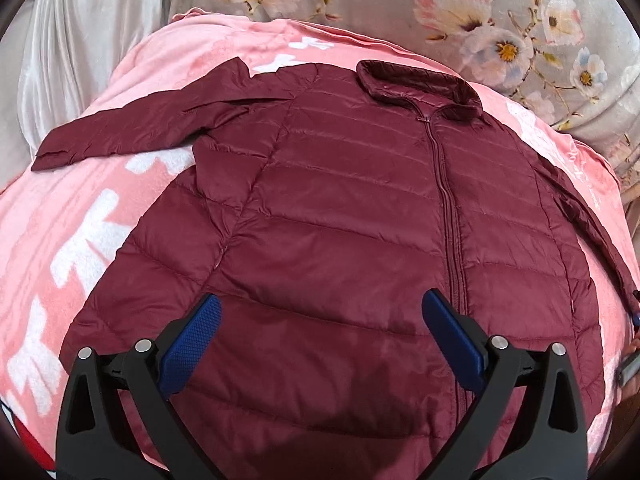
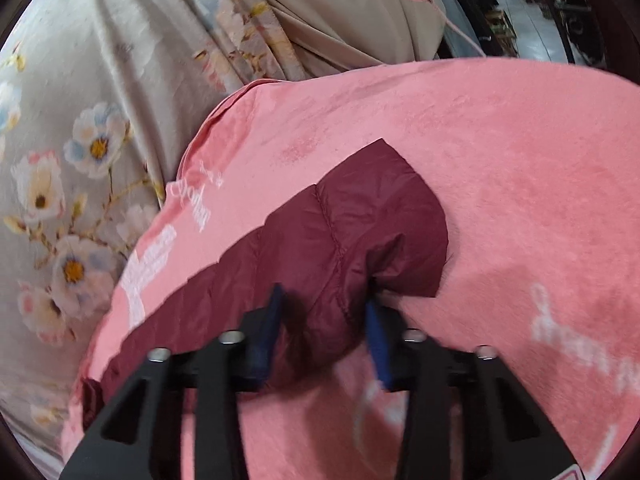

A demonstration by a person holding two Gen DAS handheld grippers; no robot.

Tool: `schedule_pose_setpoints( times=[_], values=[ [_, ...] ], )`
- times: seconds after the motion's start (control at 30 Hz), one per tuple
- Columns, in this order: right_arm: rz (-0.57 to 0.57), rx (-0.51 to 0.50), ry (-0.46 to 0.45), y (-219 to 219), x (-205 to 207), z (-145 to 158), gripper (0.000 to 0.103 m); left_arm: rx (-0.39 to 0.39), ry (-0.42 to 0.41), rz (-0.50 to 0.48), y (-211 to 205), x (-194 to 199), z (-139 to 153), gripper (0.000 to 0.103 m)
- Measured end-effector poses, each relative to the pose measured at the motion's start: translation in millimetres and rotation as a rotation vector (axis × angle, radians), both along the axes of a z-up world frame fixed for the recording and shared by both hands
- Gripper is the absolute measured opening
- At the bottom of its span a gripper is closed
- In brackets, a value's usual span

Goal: Fold large clothes
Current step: 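Grasp the jacket sleeve cuff with the right gripper and lift it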

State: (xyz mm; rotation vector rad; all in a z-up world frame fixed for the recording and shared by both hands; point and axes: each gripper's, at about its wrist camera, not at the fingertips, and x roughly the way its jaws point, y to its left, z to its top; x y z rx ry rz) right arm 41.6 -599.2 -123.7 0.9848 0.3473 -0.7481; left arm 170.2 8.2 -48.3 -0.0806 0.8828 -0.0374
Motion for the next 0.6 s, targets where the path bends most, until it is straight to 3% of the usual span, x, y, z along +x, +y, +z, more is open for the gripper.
schedule_pose_setpoints(
  times=[0.1,0.27,0.43,0.6],
  values=[
    [0.003,-0.05,0.003,-1,14,13,0.008,0.023,-0.035,0.001,-1,-1,3,0.098],
    [0.095,-0.218,-0.048,34,45,69,0.006,0.02,-0.086,-0.004,2,0,13,0.098],
    [0.382,-0.435,-0.123,138,96,137,0.006,0.019,-0.07,0.002,3,4,21,0.098],
    [0.7,-0.544,-0.163,261,145,157,0.006,0.055,-0.083,0.005,8,9,28,0.098]
  ],
)
